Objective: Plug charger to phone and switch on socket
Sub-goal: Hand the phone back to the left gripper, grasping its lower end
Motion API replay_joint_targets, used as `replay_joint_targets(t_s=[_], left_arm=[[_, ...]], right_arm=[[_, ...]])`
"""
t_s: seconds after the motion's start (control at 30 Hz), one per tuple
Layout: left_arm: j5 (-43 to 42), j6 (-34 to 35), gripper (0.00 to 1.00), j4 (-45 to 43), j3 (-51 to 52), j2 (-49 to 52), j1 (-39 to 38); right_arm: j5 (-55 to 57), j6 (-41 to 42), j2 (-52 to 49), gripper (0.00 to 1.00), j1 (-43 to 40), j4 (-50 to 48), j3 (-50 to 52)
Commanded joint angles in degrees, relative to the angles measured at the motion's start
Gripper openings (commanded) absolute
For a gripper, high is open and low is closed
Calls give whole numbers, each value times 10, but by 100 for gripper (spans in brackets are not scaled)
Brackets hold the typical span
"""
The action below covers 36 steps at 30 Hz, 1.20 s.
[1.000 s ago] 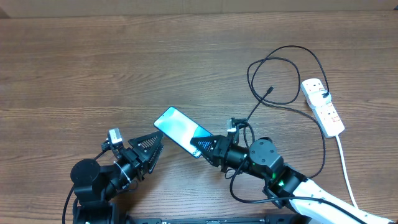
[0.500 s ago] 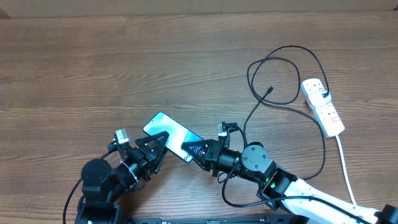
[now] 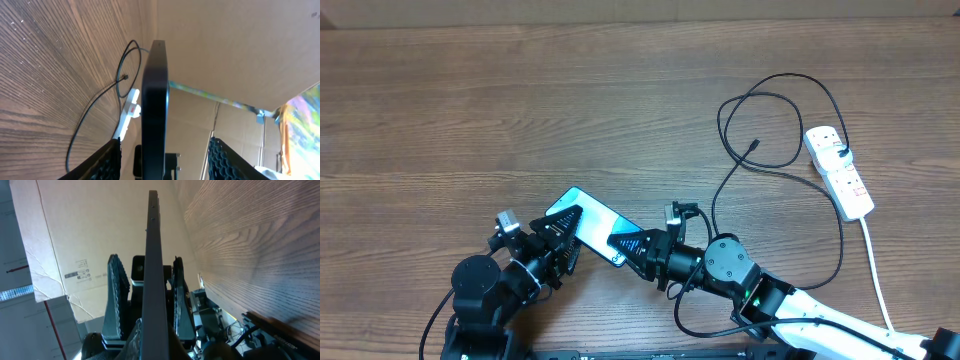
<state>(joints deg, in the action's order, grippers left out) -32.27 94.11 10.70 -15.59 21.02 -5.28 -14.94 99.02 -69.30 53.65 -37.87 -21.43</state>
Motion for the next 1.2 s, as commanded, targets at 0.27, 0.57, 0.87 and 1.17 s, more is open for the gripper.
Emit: replay_joint_targets(t_s=[0.27,0.57,0.87,1.17], left_arm=[[-4,28,42,-3,4,-3,-5],[-18,37,35,-3,4,-3,-5],[-33,37,24,-3,4,-3,-5],[-39,36,16,-3,4,-3,-5]], right_arm=[[51,2,0,4,28,-16,-7],[51,1,0,4,39,-24,-8],[33,-3,0,4,42,-24,-8],[34,-2,0,4,42,-26,-8]])
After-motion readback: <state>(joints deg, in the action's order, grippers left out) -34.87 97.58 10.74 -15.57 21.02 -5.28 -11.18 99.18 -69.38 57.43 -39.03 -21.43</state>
